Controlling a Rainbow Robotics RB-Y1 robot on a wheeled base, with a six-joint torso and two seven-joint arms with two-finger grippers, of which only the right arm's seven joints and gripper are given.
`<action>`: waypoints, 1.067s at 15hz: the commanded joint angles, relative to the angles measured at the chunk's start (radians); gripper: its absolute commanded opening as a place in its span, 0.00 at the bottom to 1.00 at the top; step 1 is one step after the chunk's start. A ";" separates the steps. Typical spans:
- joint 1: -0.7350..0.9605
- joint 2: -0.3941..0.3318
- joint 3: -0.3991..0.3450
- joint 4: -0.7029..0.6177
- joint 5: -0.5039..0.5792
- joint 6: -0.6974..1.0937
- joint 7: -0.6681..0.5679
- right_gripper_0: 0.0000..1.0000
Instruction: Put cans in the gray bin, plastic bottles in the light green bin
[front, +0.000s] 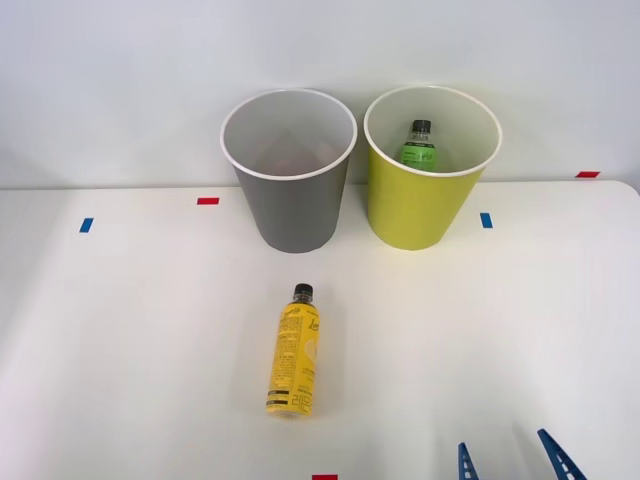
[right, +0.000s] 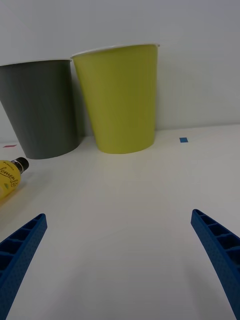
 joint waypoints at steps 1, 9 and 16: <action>-0.027 0.012 0.003 0.035 -0.048 0.017 0.003 1.00; -0.109 -0.252 0.121 -0.249 -0.227 0.349 -0.005 1.00; -0.314 -0.544 0.043 -0.560 -0.589 0.984 -0.025 1.00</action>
